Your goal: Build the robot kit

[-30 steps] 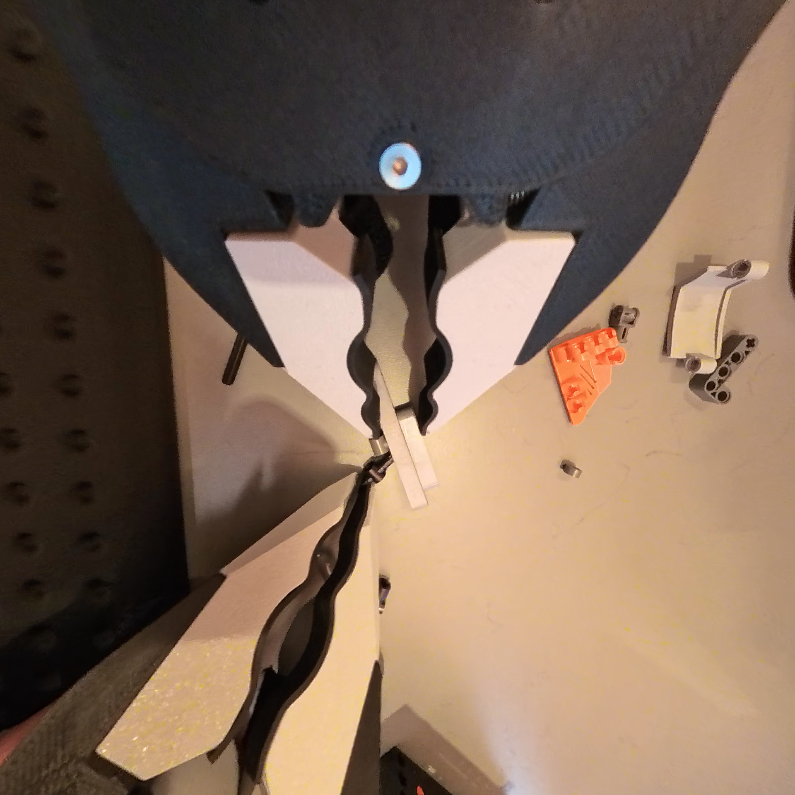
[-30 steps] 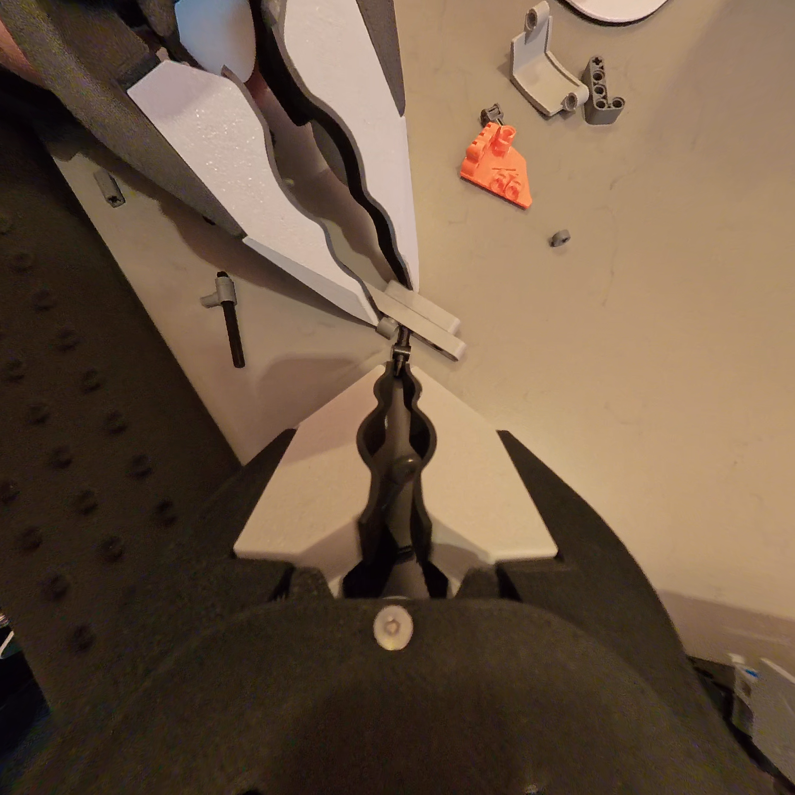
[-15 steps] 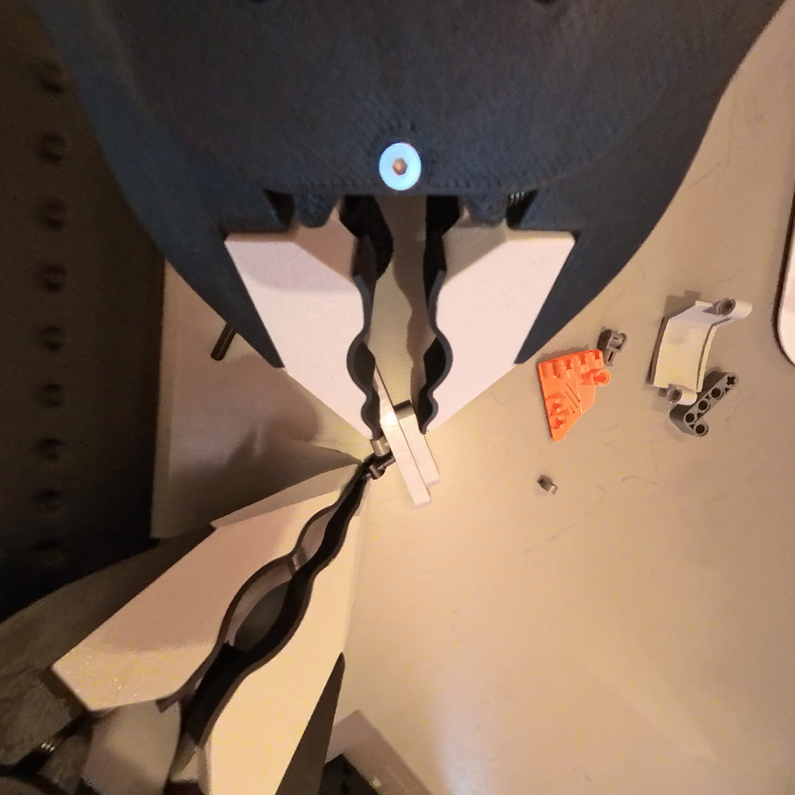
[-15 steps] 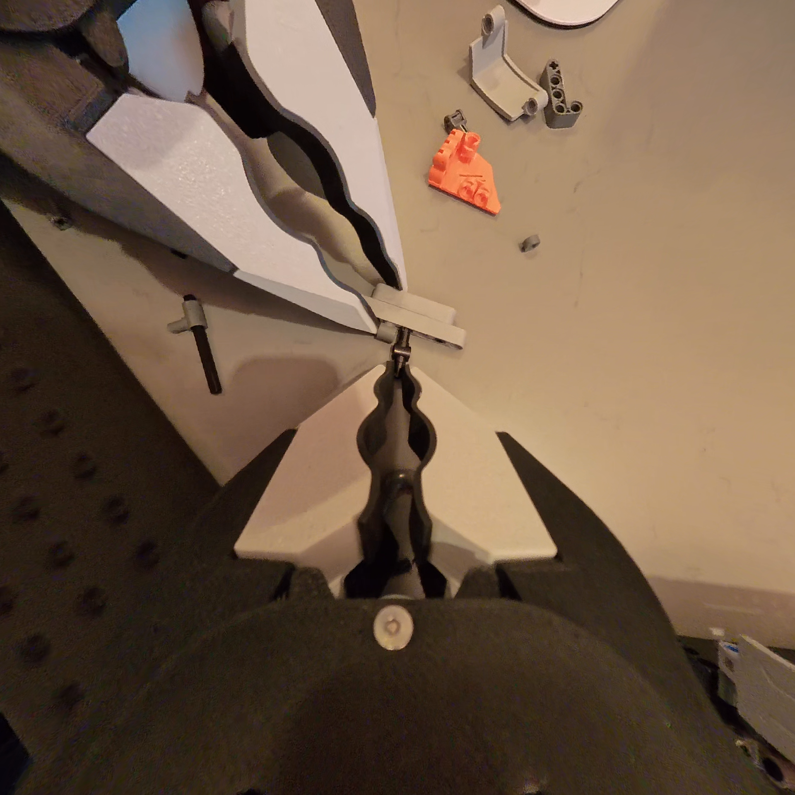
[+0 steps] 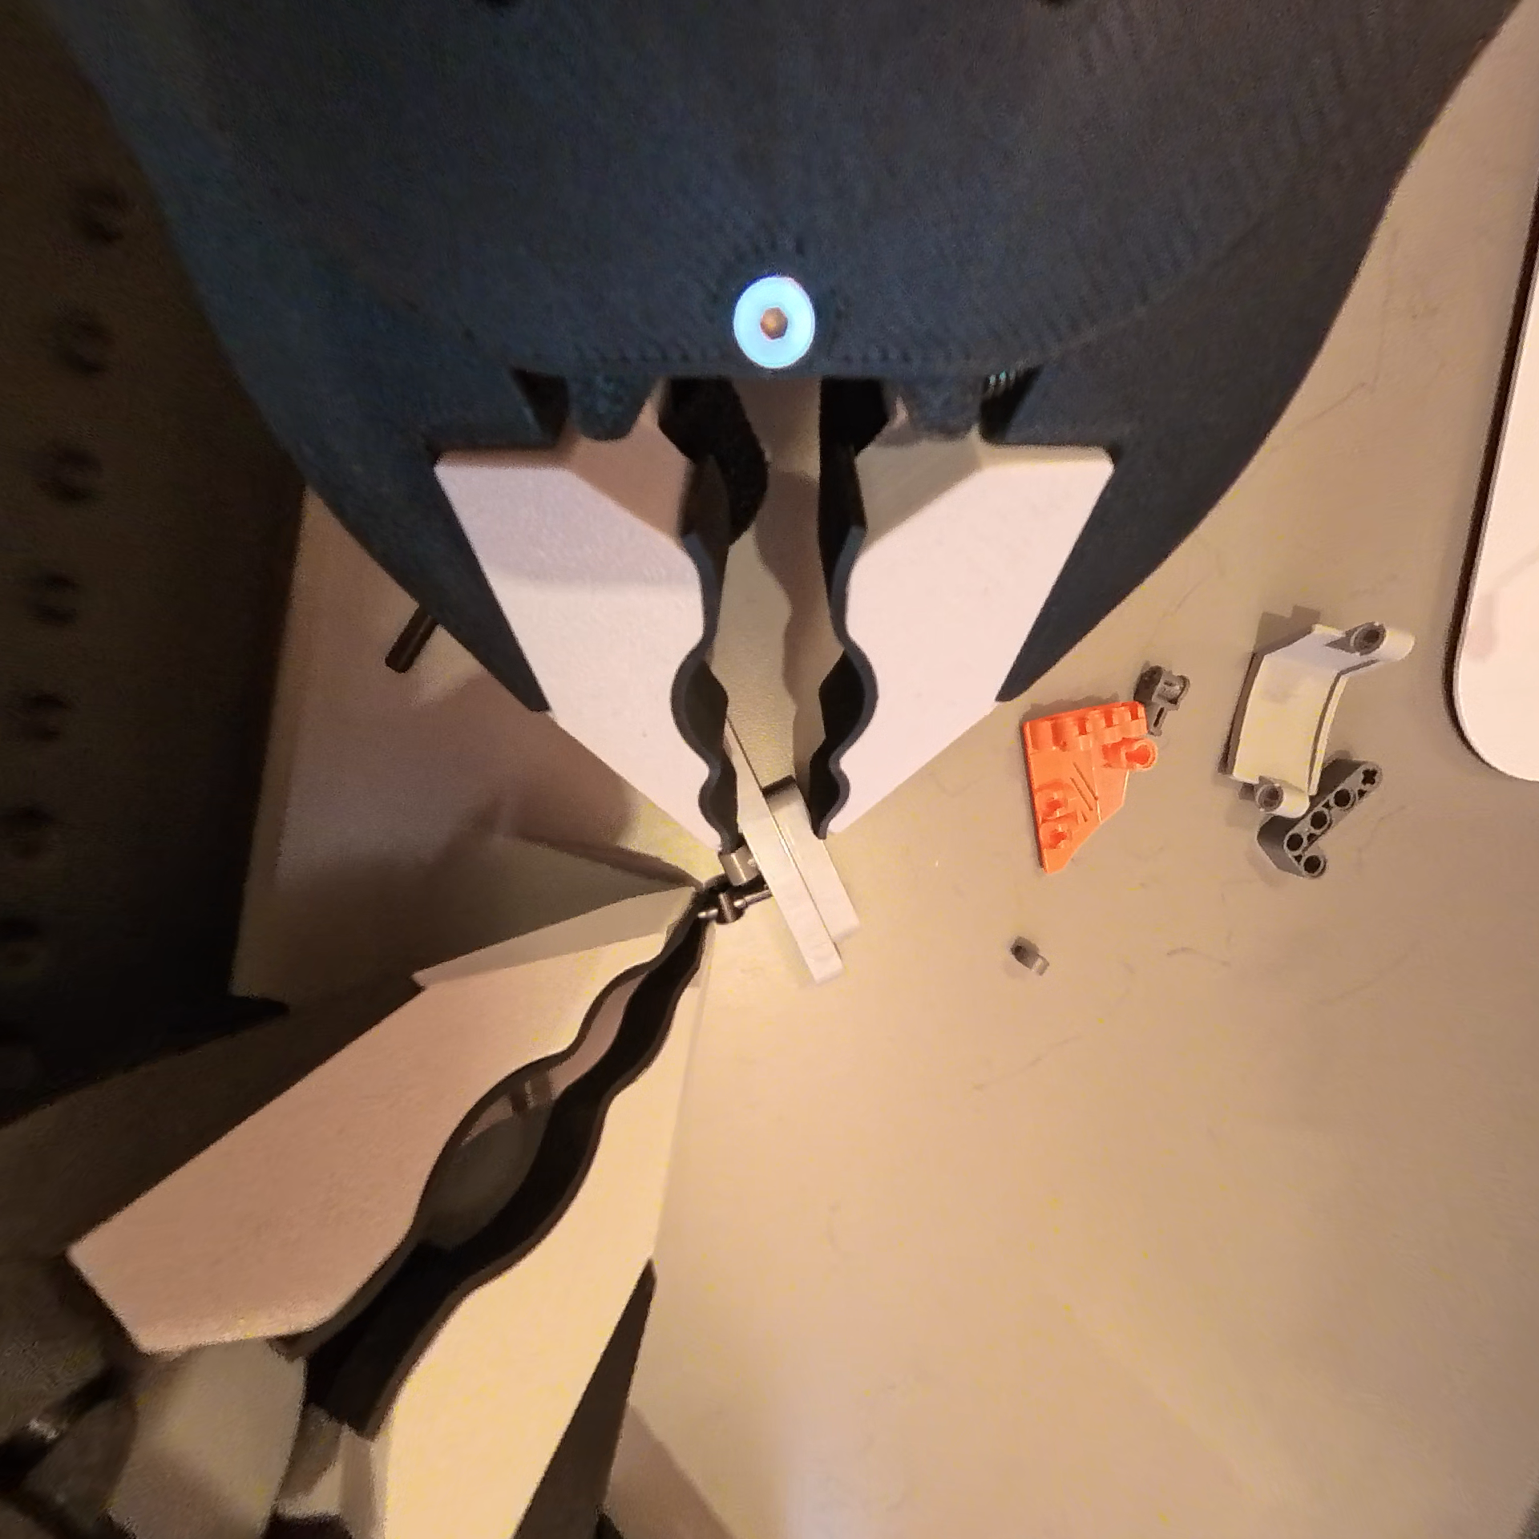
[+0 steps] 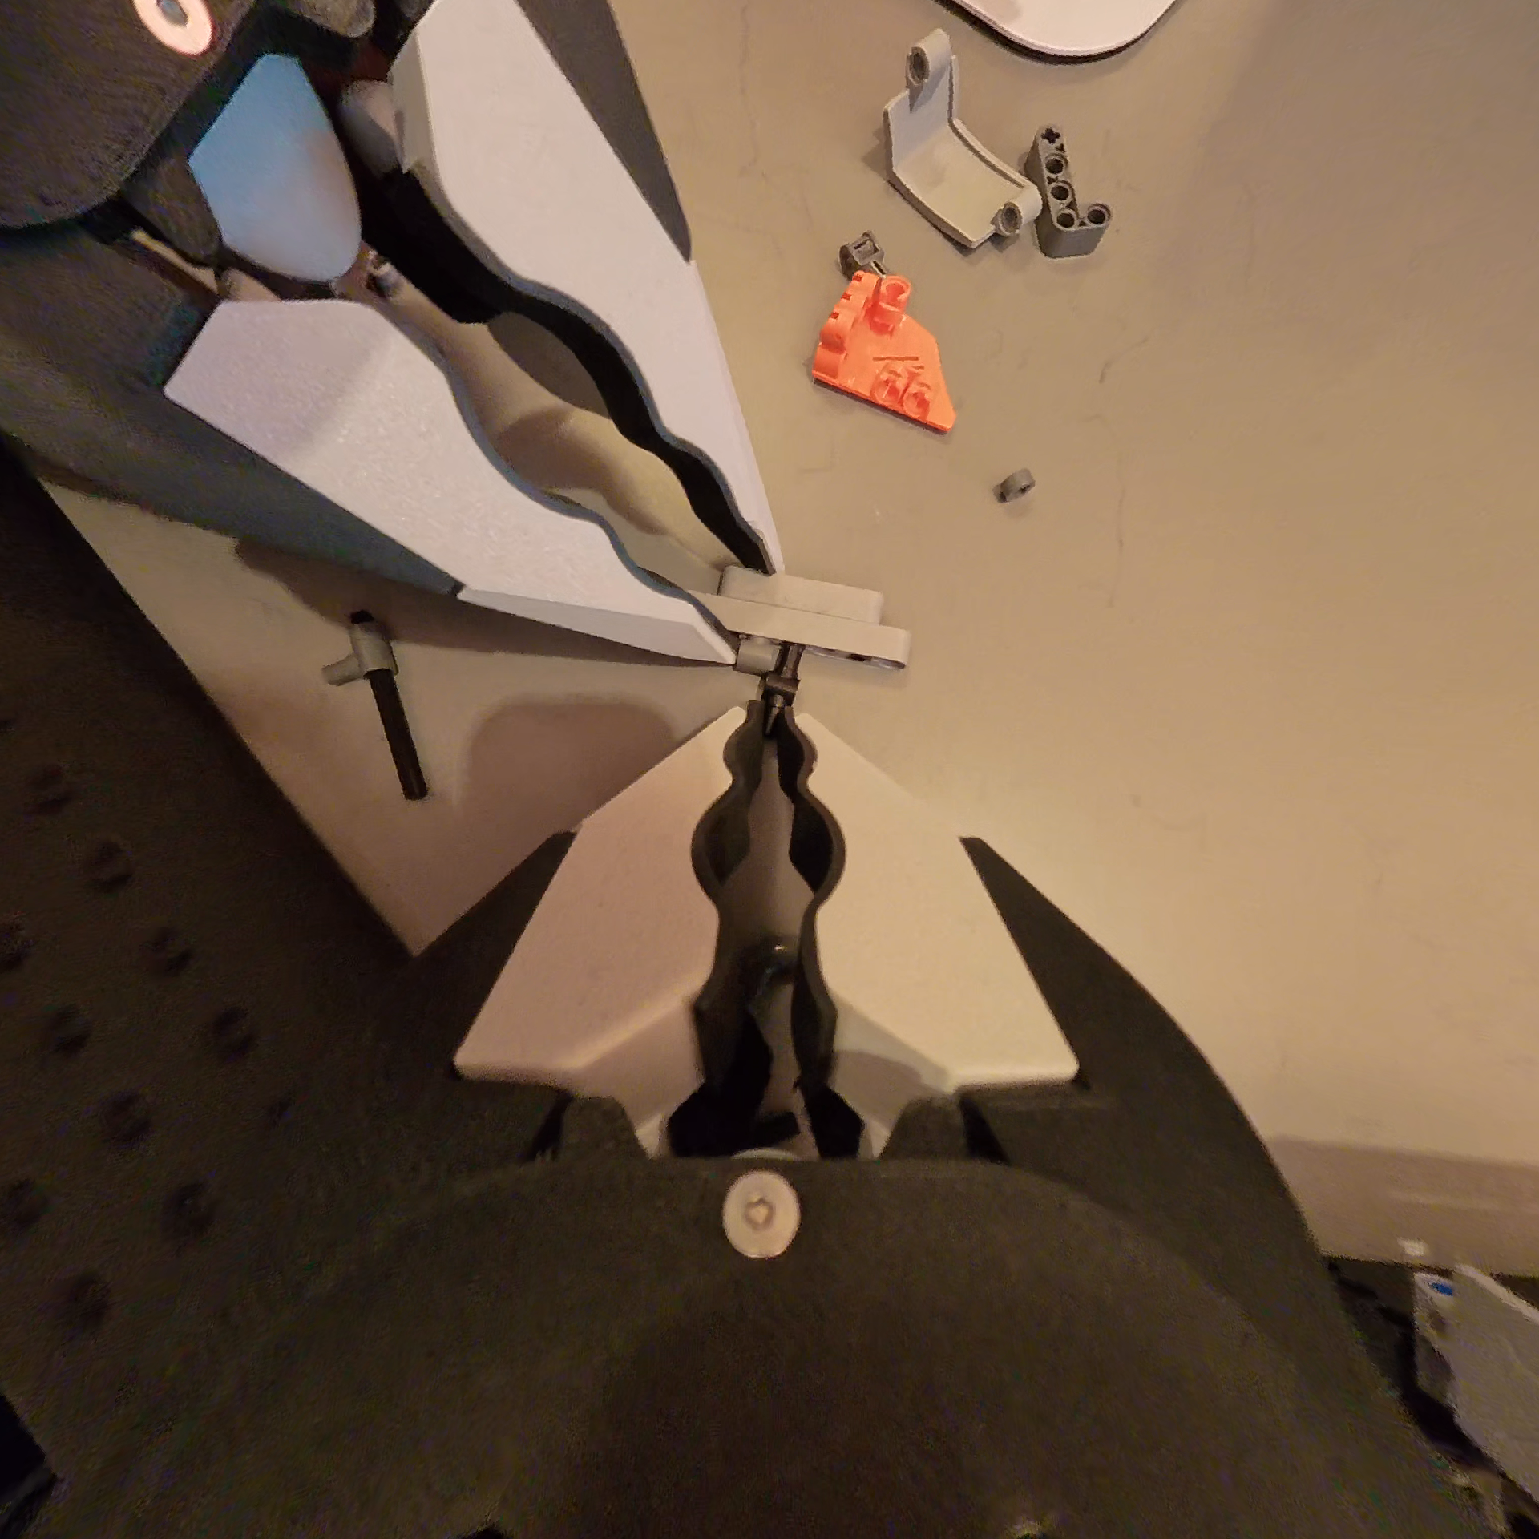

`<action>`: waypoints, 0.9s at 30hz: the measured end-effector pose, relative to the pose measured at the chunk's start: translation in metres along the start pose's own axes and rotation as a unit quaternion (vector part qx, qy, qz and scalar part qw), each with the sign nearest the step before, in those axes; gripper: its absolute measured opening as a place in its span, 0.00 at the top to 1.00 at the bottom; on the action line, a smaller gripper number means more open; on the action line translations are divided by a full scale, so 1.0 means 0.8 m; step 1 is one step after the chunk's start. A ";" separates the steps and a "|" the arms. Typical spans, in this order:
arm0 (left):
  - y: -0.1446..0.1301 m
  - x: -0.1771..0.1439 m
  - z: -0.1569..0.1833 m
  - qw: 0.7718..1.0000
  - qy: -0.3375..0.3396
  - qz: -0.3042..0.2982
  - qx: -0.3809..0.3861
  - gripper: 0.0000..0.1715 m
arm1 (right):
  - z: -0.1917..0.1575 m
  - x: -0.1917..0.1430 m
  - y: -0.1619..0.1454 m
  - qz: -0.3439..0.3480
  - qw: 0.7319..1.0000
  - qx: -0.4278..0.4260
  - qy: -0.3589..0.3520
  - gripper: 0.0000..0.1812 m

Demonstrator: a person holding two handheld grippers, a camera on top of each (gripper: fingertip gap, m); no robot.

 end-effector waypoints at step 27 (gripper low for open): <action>-0.005 -0.001 -0.006 0.996 -0.074 0.020 0.037 0.91 | 0.008 -0.005 0.003 0.021 0.993 -0.080 0.084 0.99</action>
Point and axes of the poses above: each gripper's, where its closed fingertips meet, x out along the fingers, y out of its top, z = x × y across the jaws, the point moved 6 cm from there along -x, back along the fingers, and after that the axes turned 14 degrees about -z, right-handed, at the moved point
